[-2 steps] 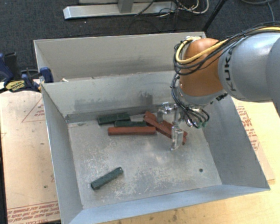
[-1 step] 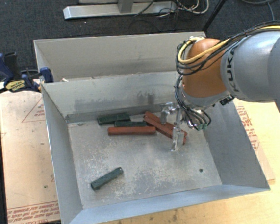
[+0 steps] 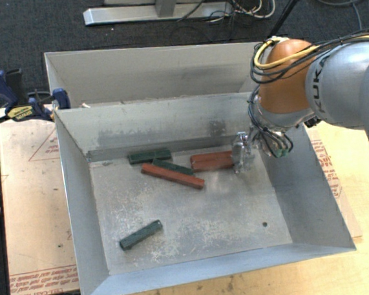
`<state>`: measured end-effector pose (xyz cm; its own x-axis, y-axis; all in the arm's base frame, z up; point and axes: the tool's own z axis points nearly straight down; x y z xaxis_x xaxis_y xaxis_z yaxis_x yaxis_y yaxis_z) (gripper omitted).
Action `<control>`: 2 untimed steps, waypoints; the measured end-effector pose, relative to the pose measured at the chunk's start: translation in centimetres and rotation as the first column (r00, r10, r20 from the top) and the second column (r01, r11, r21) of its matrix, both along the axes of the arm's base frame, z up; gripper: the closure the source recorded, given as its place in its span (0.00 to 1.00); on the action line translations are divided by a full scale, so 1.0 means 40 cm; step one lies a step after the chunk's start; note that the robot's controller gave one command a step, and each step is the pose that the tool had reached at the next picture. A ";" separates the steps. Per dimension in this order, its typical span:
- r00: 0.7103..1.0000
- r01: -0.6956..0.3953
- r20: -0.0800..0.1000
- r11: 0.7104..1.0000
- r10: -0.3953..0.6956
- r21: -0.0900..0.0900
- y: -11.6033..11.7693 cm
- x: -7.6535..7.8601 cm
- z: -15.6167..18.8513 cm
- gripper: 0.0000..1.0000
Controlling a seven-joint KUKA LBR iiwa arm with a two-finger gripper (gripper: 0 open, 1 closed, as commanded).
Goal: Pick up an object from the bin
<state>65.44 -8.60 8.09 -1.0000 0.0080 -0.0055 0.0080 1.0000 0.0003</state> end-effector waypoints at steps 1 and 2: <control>1.000 0.000 -0.001 1.000 0.000 0.001 0.000 -0.001 -0.001 0.00; 1.000 0.000 -0.001 1.000 0.000 0.001 0.000 -0.001 -0.001 0.00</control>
Offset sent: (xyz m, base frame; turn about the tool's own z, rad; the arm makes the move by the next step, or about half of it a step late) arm 0.0000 0.0000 0.0000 0.0000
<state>65.41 -8.58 8.05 -1.0000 0.0084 -0.0043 0.0084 1.0000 0.0010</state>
